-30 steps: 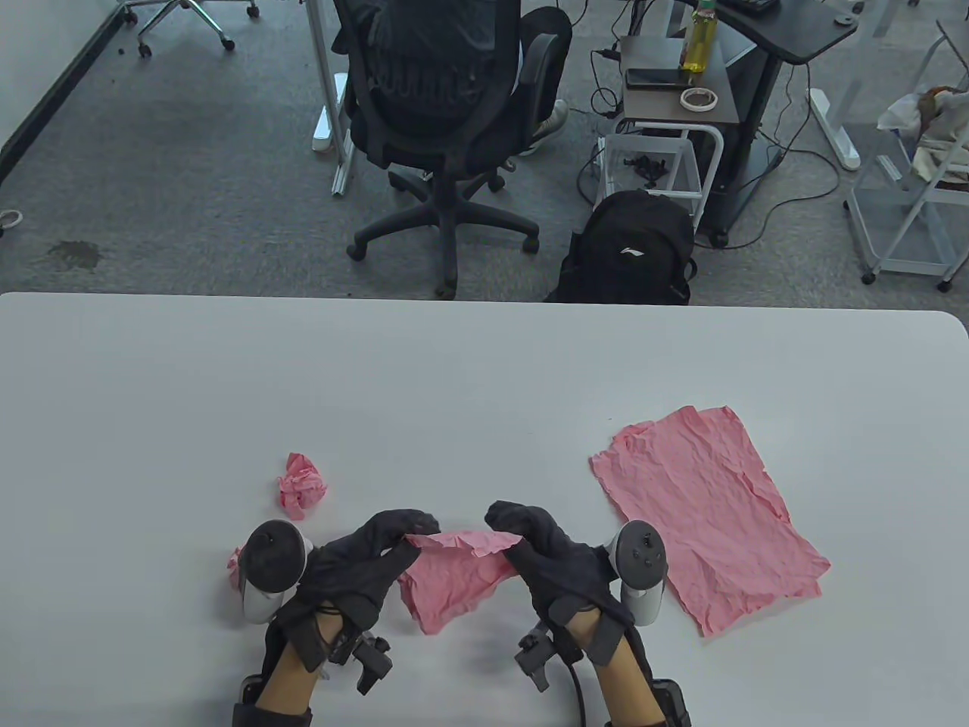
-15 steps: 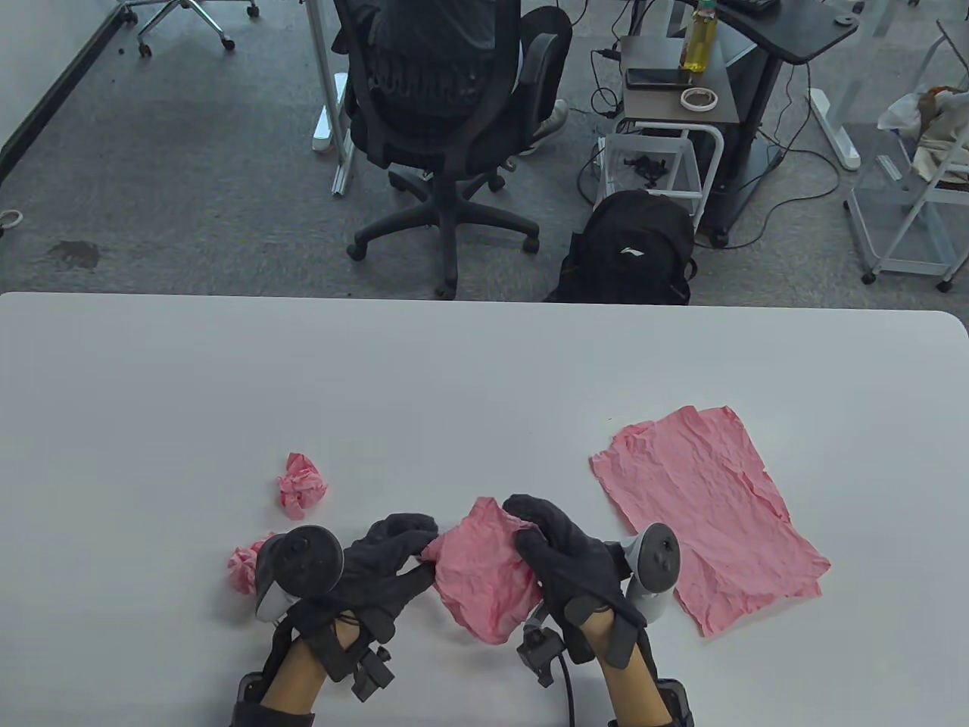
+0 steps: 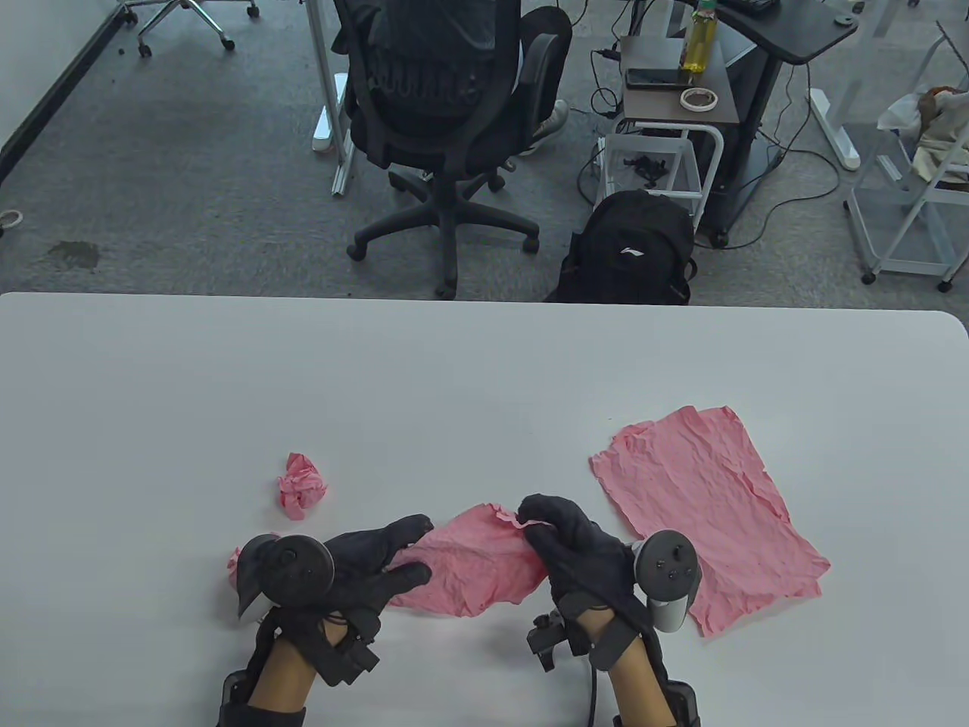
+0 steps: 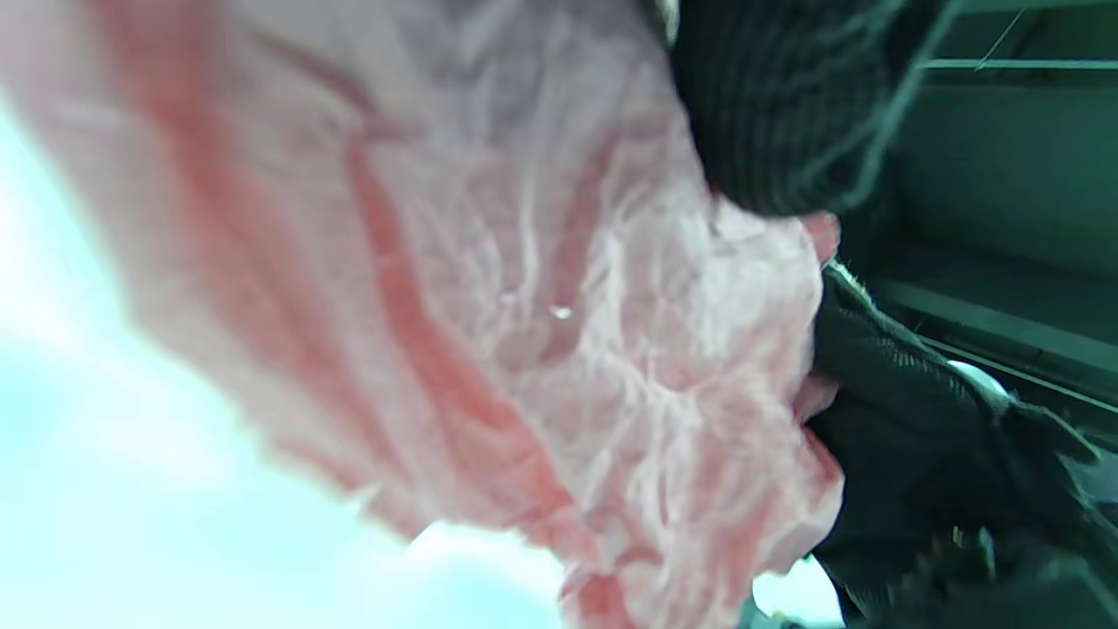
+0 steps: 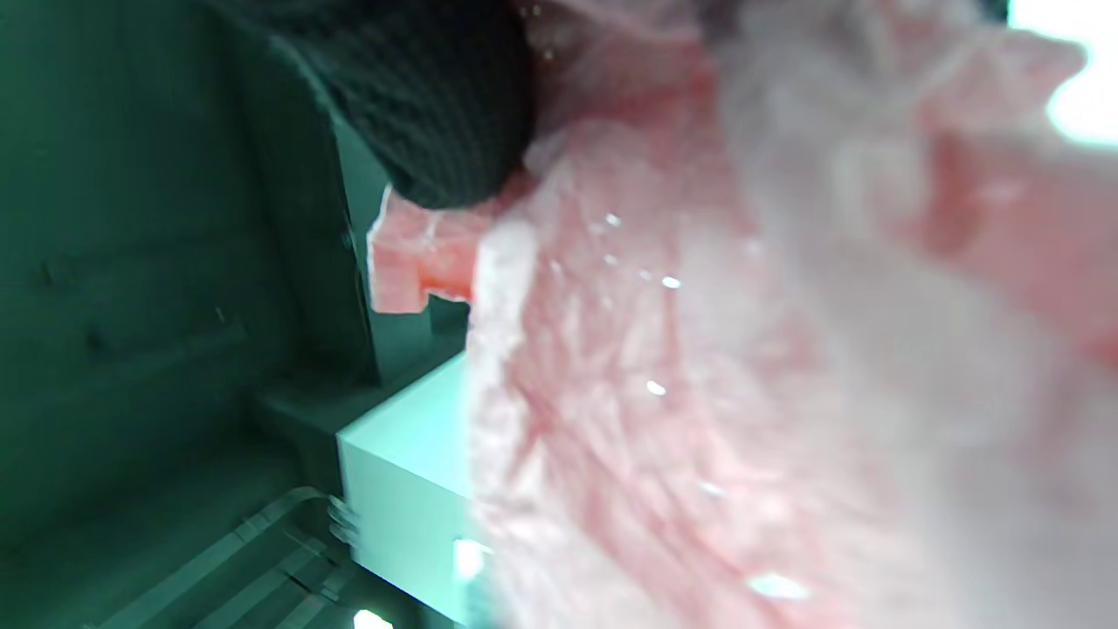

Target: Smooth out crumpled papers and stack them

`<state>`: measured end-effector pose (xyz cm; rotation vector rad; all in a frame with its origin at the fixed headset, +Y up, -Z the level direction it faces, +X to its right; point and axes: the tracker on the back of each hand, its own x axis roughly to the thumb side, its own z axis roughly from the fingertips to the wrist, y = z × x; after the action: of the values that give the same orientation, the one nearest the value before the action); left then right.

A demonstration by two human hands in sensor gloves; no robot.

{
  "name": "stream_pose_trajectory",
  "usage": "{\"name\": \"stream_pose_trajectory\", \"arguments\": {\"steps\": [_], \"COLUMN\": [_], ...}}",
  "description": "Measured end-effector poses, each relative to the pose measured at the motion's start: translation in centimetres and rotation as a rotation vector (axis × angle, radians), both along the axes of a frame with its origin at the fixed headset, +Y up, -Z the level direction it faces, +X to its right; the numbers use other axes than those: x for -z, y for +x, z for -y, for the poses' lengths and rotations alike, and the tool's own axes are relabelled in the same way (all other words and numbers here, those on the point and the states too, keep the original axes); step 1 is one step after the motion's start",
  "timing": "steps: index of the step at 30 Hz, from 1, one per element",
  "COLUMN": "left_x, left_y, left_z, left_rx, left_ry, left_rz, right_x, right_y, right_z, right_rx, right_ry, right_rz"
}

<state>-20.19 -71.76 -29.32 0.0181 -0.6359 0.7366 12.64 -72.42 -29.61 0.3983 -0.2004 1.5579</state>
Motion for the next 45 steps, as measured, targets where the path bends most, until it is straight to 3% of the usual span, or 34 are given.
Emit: {"name": "stream_pose_trajectory", "arguments": {"steps": [3, 5, 8, 11, 14, 16, 18, 21, 25, 27, 29, 33, 39, 42, 45], "left_x": [0.4, 0.4, 0.7, 0.8, 1.0, 1.0, 0.8, 1.0, 1.0, 1.1, 1.2, 1.8, 1.5, 0.9, 0.8], "left_y": [0.0, -0.1, -0.9, -2.7, -3.7, -4.0, -4.1, -4.1, -4.5, -5.0, -5.4, -5.3, -5.9, -6.6, -6.6], "left_z": [0.6, 0.8, 0.8, 0.9, 0.5, 0.5, 0.5, 0.5, 0.6, 0.9, 1.4, 1.8, 1.1, 0.6, 0.3], "left_rx": [0.189, 0.279, 0.174, -0.073, -0.150, -0.174, -0.235, -0.178, -0.134, -0.274, -0.545, -0.647, -0.493, -0.396, -0.274], "left_ry": [-0.081, -0.023, -0.042, -0.115, -0.122, -0.113, -0.105, -0.118, -0.079, -0.154, -0.267, -0.360, -0.221, -0.082, -0.041], "left_rz": [0.011, -0.065, -0.169, -0.202, -0.215, -0.208, -0.240, -0.224, -0.312, -0.285, -0.203, -0.036, -0.181, -0.337, -0.422], "right_x": [0.2, 0.2, 0.2, 0.0, 0.0, 0.0, 0.3, 0.7, 1.0, 1.0, 1.1, 1.2, 1.3, 1.2, 1.1], "right_y": [0.5, 0.7, 0.8, 0.9, 0.7, 0.7, 0.8, 1.1, 1.4, 1.7, 2.0, 2.1, 3.1, 3.4, 3.0], "right_z": [0.2, 0.1, 0.0, -0.3, -0.3, -0.2, 0.2, 0.7, 0.9, 1.1, 1.3, 1.8, 1.9, 2.3, 2.7], "right_rx": [0.082, 0.085, 0.023, -0.169, -0.314, -0.257, -0.093, 0.122, 0.164, 0.120, 0.092, 0.102, 0.013, -0.119, -0.288], "right_ry": [-0.005, -0.004, -0.028, -0.040, -0.020, -0.004, -0.018, -0.039, -0.056, -0.073, -0.095, -0.138, -0.194, -0.292, -0.385], "right_rz": [-0.031, -0.032, -0.043, 0.017, 0.026, 0.047, -0.023, -0.093, -0.123, -0.065, -0.027, -0.035, 0.046, 0.096, 0.106]}}
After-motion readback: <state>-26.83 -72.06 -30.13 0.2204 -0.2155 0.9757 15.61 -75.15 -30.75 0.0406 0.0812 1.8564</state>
